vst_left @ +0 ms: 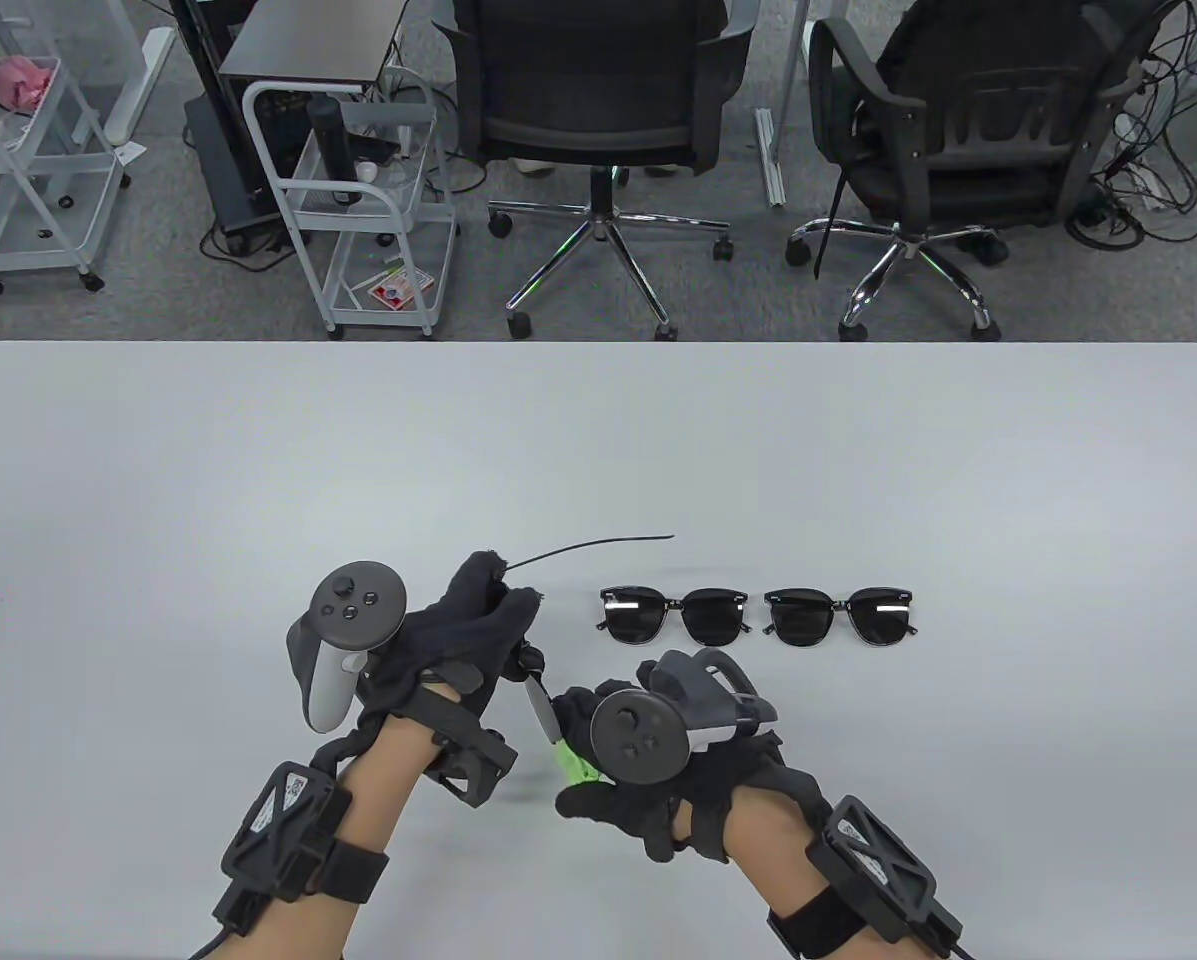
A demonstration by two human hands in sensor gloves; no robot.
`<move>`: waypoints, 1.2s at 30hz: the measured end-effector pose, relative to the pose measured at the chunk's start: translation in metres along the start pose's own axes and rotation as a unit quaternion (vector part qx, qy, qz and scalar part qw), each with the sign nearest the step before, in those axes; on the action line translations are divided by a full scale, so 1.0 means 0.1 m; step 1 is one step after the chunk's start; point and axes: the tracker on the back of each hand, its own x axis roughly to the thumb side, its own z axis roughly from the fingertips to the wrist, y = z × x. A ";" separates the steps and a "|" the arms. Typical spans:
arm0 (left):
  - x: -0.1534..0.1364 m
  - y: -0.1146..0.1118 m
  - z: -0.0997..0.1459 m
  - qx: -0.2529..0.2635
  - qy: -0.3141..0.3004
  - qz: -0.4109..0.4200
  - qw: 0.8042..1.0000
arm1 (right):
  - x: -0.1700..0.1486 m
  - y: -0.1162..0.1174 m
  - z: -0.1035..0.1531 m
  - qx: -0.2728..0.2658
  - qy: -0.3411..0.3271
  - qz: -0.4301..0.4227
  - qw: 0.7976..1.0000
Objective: Dust sunglasses
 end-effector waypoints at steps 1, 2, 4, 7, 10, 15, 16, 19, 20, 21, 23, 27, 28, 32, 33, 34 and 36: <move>0.01 0.00 0.01 0.000 -0.002 0.000 1.000 | -0.01 -0.01 0.01 -0.019 -0.001 -0.006 1.000; 0.02 0.00 0.02 0.002 -0.004 0.003 1.000 | -0.01 -0.02 0.01 -0.032 0.001 -0.002 0.999; 0.03 0.01 0.02 0.002 -0.005 0.004 1.000 | 0.00 -0.03 0.01 -0.040 0.003 0.027 0.999; 0.00 -0.01 0.01 -0.006 0.001 0.025 1.000 | 0.04 -0.07 0.02 -0.090 -0.002 0.094 0.991; -0.04 -0.01 0.00 -0.017 0.012 0.065 0.998 | 0.09 -0.05 0.02 -0.138 -0.001 0.154 0.978; -0.14 0.01 -0.03 -0.022 0.031 0.105 0.994 | 0.18 -0.05 0.00 -0.177 -0.016 0.212 0.961; -0.15 0.01 -0.03 -0.024 0.033 0.116 0.992 | 0.19 -0.06 0.02 -0.187 -0.022 0.220 0.957; -0.15 -0.04 -0.02 -0.045 0.030 0.136 0.989 | 0.18 -0.12 0.05 -0.193 -0.024 0.236 0.952; -0.14 -0.08 -0.03 -0.059 0.028 0.141 0.988 | 0.18 -0.13 0.06 -0.188 -0.020 0.241 0.952; -0.12 -0.15 -0.03 -0.090 0.023 0.138 0.986 | 0.17 -0.15 0.08 -0.193 -0.016 0.246 0.950; -0.09 -0.29 -0.03 -0.162 0.017 0.112 0.980 | 0.15 -0.19 0.10 -0.204 -0.006 0.253 0.946; 0.02 -0.46 0.00 -0.166 0.004 0.039 0.985 | 0.09 -0.20 0.13 -0.218 0.010 0.243 0.945; 0.05 -0.45 0.00 -0.138 0.003 0.032 0.990 | 0.08 -0.20 0.13 -0.220 0.013 0.250 0.943; 0.07 -0.36 -0.02 -0.104 0.001 0.015 0.994 | 0.07 -0.23 0.09 -0.230 0.028 0.258 0.938; 0.06 -0.34 -0.03 -0.099 0.004 0.013 0.995 | 0.08 -0.23 0.06 -0.224 0.033 0.258 0.939; 0.06 -0.30 -0.03 -0.093 0.006 0.007 0.996 | 0.08 -0.24 0.04 -0.211 0.043 0.270 0.938; 0.05 -0.25 -0.04 -0.083 0.005 -0.004 0.997 | 0.04 -0.26 0.02 -0.199 0.059 0.296 0.933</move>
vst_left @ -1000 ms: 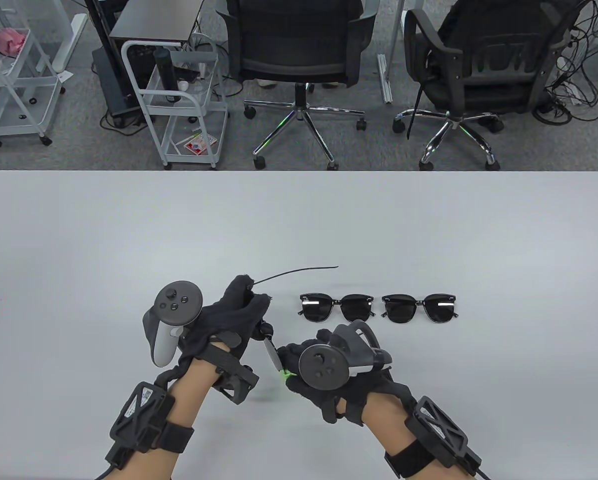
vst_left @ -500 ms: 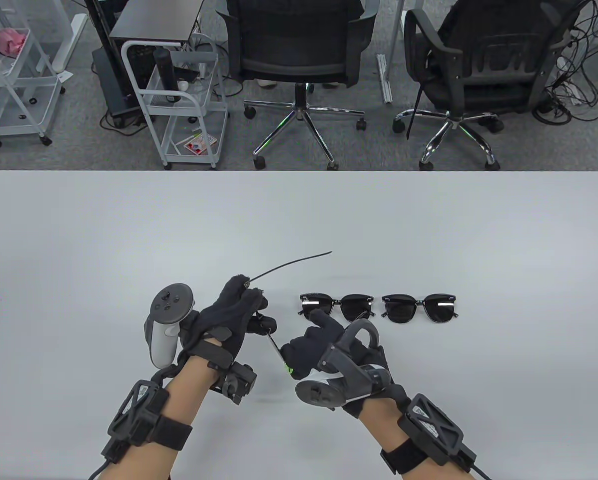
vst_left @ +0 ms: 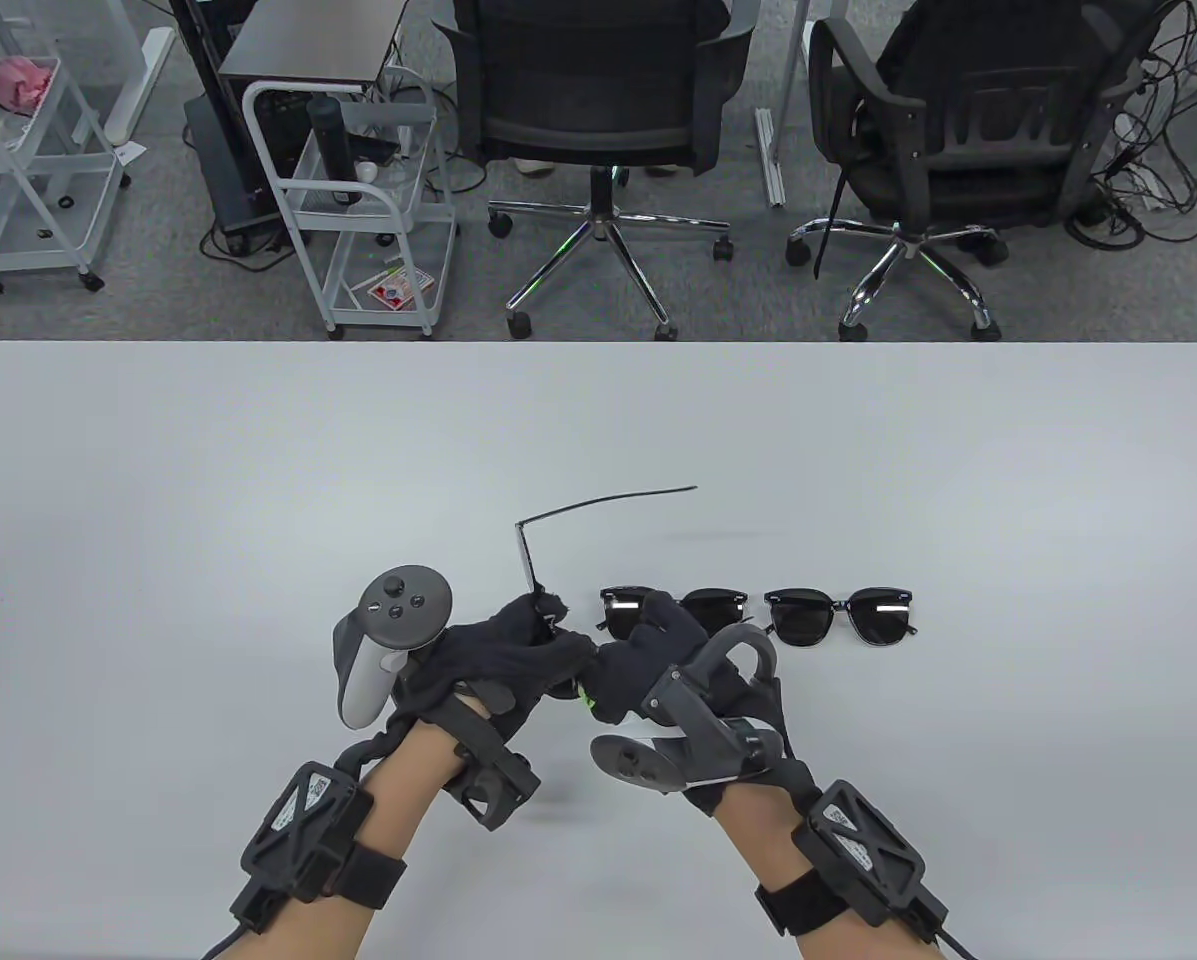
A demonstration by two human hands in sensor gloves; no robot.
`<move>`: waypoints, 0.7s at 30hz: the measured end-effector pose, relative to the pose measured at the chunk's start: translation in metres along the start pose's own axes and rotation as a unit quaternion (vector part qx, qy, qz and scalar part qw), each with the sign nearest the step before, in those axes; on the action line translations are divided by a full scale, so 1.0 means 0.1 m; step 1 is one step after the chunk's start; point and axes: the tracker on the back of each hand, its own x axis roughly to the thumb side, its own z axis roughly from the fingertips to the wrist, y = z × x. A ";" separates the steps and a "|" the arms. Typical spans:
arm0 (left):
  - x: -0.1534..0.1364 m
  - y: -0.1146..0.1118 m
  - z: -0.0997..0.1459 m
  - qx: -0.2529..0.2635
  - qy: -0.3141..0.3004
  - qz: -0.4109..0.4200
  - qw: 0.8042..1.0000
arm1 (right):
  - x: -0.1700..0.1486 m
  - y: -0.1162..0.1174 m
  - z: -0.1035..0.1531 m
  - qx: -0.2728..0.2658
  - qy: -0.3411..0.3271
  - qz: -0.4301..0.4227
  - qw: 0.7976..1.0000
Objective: Dust sunglasses
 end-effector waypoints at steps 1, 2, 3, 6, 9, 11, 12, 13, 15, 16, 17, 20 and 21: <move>-0.01 0.02 0.00 -0.001 0.001 -0.002 1.000 | -0.03 0.01 0.00 0.004 0.004 -0.002 1.000; -0.02 0.04 0.00 -0.001 0.002 0.000 1.000 | -0.08 0.02 0.01 0.006 0.013 -0.013 1.000; -0.02 0.06 0.00 0.002 0.003 -0.002 1.000 | -0.13 0.04 0.03 0.009 0.020 -0.015 1.000; -0.02 0.10 0.00 0.001 0.006 -0.016 1.000 | -0.23 0.07 0.07 0.039 0.031 0.020 0.999; -0.02 0.14 0.01 0.007 0.008 -0.031 0.999 | -0.30 0.12 0.08 0.071 0.036 0.070 0.994; -0.03 0.20 0.02 0.013 0.008 -0.040 0.999 | -0.36 0.17 0.08 0.090 0.046 0.085 0.991; -0.04 0.21 0.02 0.011 0.010 -0.037 0.999 | -0.38 0.19 0.09 0.089 0.050 0.077 0.992; -0.05 0.22 0.02 0.009 0.011 -0.037 0.999 | -0.38 0.20 0.09 0.086 0.052 0.071 0.992; -0.07 0.21 0.02 0.005 0.014 -0.040 0.999 | -0.37 0.20 0.08 0.088 0.050 0.070 0.992; -0.07 0.20 0.01 0.002 0.015 -0.037 0.999 | -0.35 0.21 0.08 0.089 0.043 0.068 0.993; -0.08 0.20 0.01 -0.003 0.015 -0.038 0.999 | -0.34 0.21 0.08 0.090 0.036 0.065 0.993; -0.12 0.17 -0.03 -0.019 0.019 -0.029 0.999 | -0.26 0.20 0.08 0.070 0.020 0.061 0.996; -0.13 0.15 -0.04 -0.022 0.020 -0.020 0.999 | -0.22 0.18 0.07 0.057 0.017 0.041 0.997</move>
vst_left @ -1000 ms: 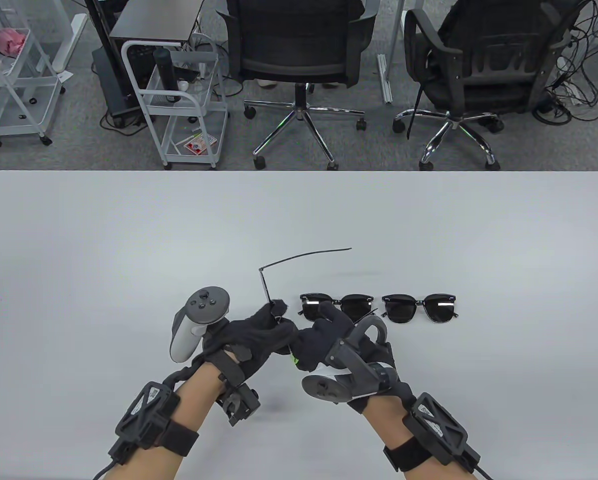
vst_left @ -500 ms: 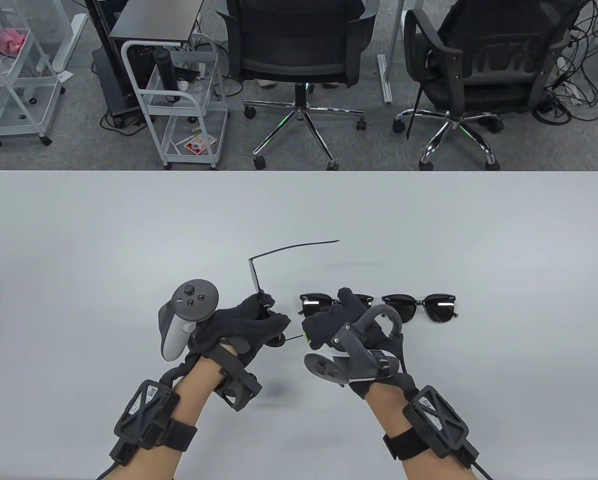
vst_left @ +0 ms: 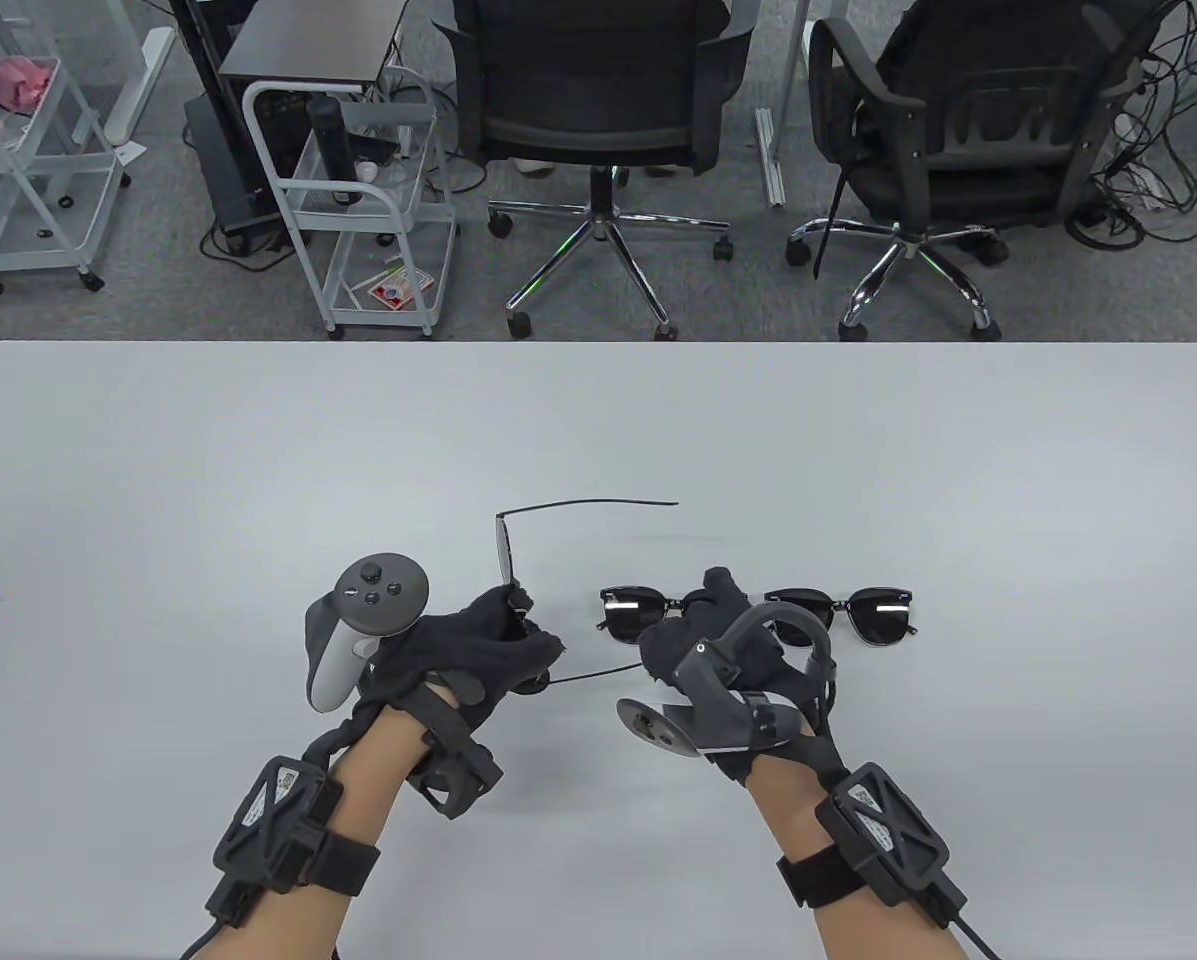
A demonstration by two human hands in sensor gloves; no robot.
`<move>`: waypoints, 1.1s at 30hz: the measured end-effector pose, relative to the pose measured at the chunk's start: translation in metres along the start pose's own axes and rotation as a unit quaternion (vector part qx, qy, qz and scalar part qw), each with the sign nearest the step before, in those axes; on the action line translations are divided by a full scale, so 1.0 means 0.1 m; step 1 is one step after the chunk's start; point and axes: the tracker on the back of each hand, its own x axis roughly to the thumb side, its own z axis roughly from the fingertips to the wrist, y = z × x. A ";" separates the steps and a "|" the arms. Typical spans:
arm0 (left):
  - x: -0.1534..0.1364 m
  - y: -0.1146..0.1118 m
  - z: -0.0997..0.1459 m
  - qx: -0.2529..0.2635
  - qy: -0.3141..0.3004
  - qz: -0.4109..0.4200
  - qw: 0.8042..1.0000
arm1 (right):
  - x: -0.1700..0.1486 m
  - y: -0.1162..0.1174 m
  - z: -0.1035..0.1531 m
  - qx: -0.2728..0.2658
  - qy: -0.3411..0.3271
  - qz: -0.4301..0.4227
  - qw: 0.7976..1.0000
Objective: Dust sunglasses
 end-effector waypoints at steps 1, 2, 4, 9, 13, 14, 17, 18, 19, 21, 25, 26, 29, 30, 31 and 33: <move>0.00 -0.01 -0.01 -0.004 0.000 0.004 1.000 | 0.03 -0.02 -0.01 -0.009 -0.005 -0.008 1.000; -0.01 -0.04 -0.02 -0.012 -0.002 0.013 1.000 | 0.08 -0.06 -0.02 -0.025 -0.012 -0.016 0.999; -0.01 -0.11 -0.04 -0.030 -0.006 0.042 0.999 | 0.17 -0.11 -0.04 -0.055 -0.019 -0.047 0.997; 0.04 -0.21 -0.02 -0.043 -0.017 0.075 0.996 | 0.30 -0.19 -0.05 -0.077 -0.037 -0.027 0.996; 0.06 -0.16 -0.01 -0.027 -0.016 0.066 0.997 | 0.23 -0.16 -0.06 -0.087 -0.022 -0.081 0.993; 0.07 -0.14 -0.01 -0.020 -0.017 0.057 0.998 | 0.22 -0.16 -0.06 -0.083 -0.021 -0.066 0.994; 0.06 -0.04 0.01 -0.002 -0.017 0.042 0.999 | 0.11 -0.13 -0.05 -0.072 -0.006 -0.041 0.997; 0.04 -0.02 0.01 -0.002 -0.016 0.043 0.999 | 0.07 -0.10 -0.04 -0.067 0.001 -0.049 0.997; 0.02 0.01 0.02 0.005 -0.013 0.045 0.999 | 0.01 -0.07 -0.02 -0.063 0.009 -0.053 0.997; 0.01 0.06 0.02 0.012 -0.011 0.039 0.999 | -0.08 -0.02 0.02 -0.046 0.019 -0.041 0.998; 0.02 0.09 0.03 0.016 -0.010 0.006 1.000 | -0.21 0.09 0.09 -0.011 0.033 -0.035 0.999; 0.03 0.07 0.02 0.019 -0.010 -0.003 1.000 | -0.20 0.09 0.08 -0.006 0.029 -0.036 0.999; 0.03 0.04 0.02 0.023 -0.004 -0.038 0.999 | -0.12 0.12 0.07 0.014 0.005 -0.004 1.000; 0.02 0.04 0.02 0.024 -0.001 -0.046 0.999 | -0.11 0.12 0.07 0.018 0.005 -0.012 1.000; 0.00 0.03 0.01 0.017 0.004 -0.057 0.998 | -0.11 0.12 0.09 0.003 0.005 -0.028 1.000; -0.02 0.02 -0.01 0.009 0.009 -0.046 0.999 | -0.12 0.07 0.10 -0.036 0.015 -0.054 0.998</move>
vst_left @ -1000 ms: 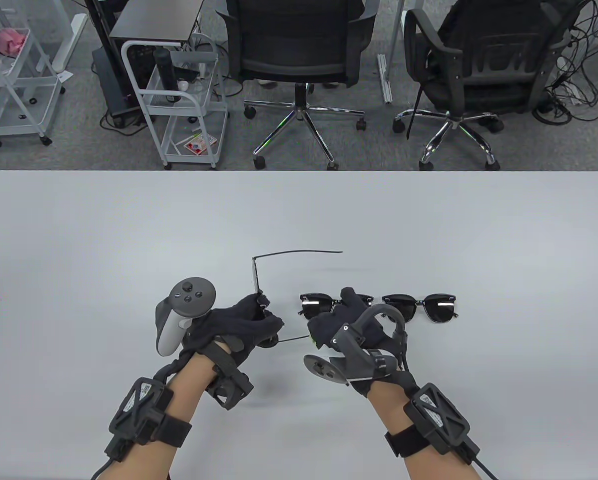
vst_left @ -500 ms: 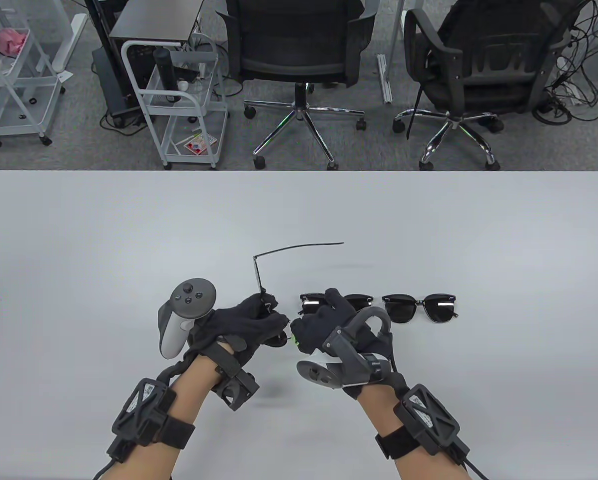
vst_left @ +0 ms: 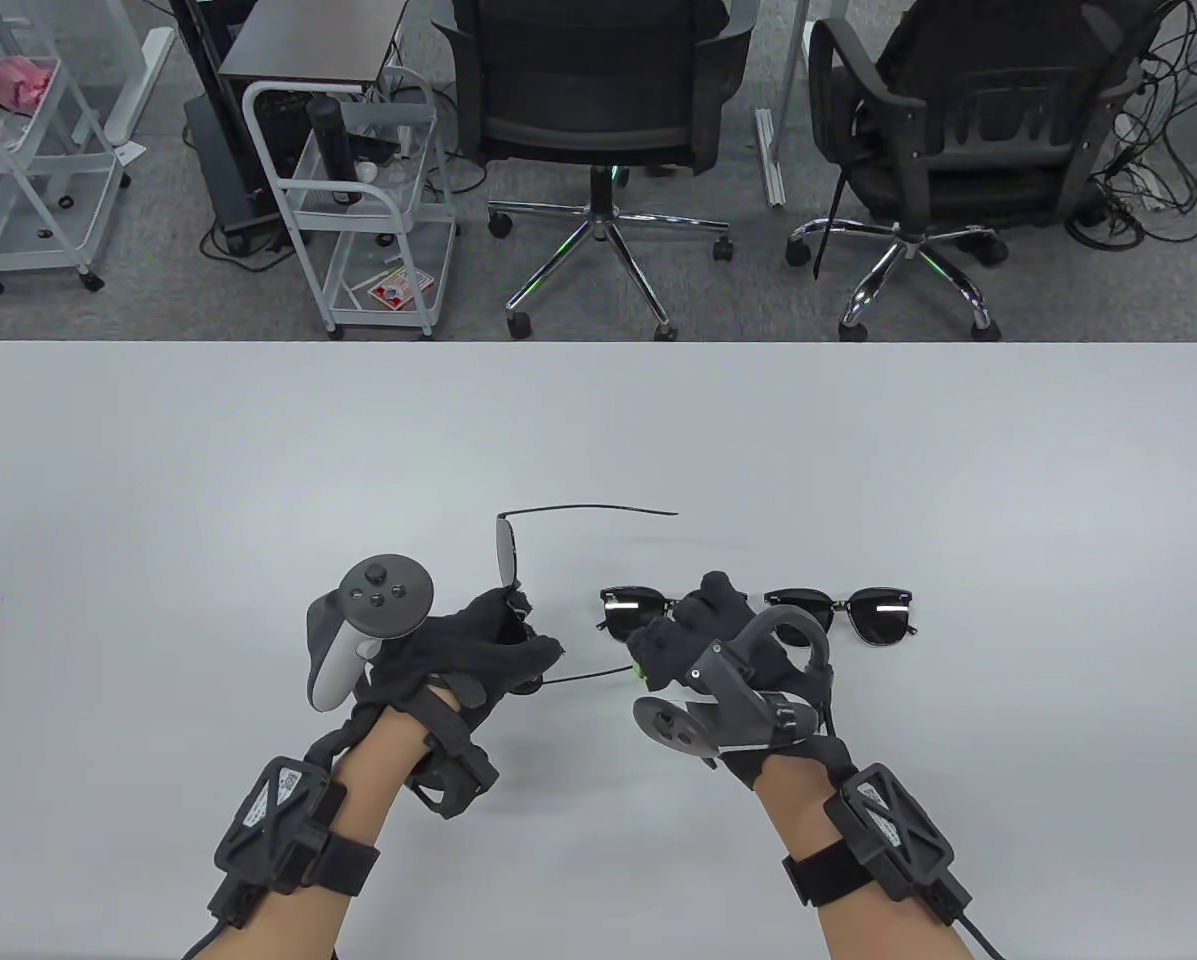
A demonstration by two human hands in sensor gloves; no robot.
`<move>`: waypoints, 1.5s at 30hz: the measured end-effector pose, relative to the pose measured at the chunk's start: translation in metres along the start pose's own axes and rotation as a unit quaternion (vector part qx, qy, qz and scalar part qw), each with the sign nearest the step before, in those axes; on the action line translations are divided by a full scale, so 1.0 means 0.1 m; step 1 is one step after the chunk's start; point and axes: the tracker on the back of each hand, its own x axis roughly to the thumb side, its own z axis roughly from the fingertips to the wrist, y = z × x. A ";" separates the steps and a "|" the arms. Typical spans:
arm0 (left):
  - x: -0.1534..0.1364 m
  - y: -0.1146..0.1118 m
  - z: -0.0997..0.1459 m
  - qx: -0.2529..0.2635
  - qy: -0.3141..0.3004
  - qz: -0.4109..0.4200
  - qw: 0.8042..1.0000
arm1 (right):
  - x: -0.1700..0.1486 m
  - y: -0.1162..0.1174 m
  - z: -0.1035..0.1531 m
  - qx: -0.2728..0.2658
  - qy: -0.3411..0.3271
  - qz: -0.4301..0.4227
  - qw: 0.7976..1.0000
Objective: Dust sunglasses
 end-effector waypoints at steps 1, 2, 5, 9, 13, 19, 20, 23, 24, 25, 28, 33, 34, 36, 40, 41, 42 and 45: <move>0.00 -0.01 0.00 -0.002 0.000 0.007 1.000 | 0.00 -0.03 0.01 -0.013 -0.001 -0.001 1.000; 0.00 -0.01 0.00 -0.002 0.001 0.010 1.000 | -0.01 -0.07 0.02 -0.039 0.000 -0.012 0.999; 0.01 0.01 0.00 0.017 0.004 -0.019 1.000 | -0.03 -0.22 0.07 -0.083 0.011 -0.086 0.993; -0.05 0.03 -0.02 0.021 0.016 -0.007 1.000 | -0.02 -0.38 0.12 -0.103 0.008 -0.085 0.991; -0.07 0.07 -0.01 0.031 0.017 -0.010 0.999 | -0.03 -0.37 0.09 -0.042 0.004 -0.108 0.993; -0.07 0.09 0.00 0.036 0.018 -0.010 0.999 | 0.09 0.03 0.00 0.185 -0.039 -0.177 0.966; -0.07 0.09 0.00 0.035 0.018 -0.009 0.999 | 0.11 0.09 -0.01 0.195 -0.042 -0.183 0.963; -0.07 0.09 0.00 0.034 0.017 -0.008 0.999 | 0.13 0.22 -0.01 0.236 -0.044 -0.207 0.948; -0.07 0.09 0.00 0.034 0.017 -0.008 0.999 | 0.14 0.26 -0.01 0.252 -0.044 -0.213 0.943; -0.07 0.09 0.00 0.034 0.017 -0.007 0.999 | 0.15 0.30 -0.01 0.269 -0.046 -0.218 0.937; -0.08 0.10 0.00 0.035 0.017 -0.005 0.999 | 0.14 0.39 0.01 0.317 -0.042 -0.222 0.921; -0.07 0.10 0.01 0.037 0.011 0.008 0.999 | -0.08 0.23 0.02 0.185 0.022 -0.253 0.949; -0.06 0.10 0.01 0.034 0.005 0.015 0.999 | -0.15 0.17 0.03 0.136 0.047 -0.270 0.952; -0.04 0.08 0.01 0.029 -0.012 0.031 0.999 | -0.22 0.10 0.06 0.068 0.085 -0.282 0.953; 0.05 -0.02 0.02 0.005 -0.040 0.050 0.998 | -0.23 0.05 0.09 -0.013 0.126 -0.286 0.950; 0.08 -0.07 0.02 -0.007 -0.046 0.046 0.998 | -0.21 0.04 0.09 -0.023 0.123 -0.288 0.950; 0.12 -0.12 0.02 -0.020 -0.052 0.038 0.998 | -0.18 0.04 0.07 -0.031 0.111 -0.293 0.949; 0.21 -0.27 0.03 -0.044 -0.065 0.019 0.997 | -0.05 0.03 0.03 -0.043 0.087 -0.296 0.950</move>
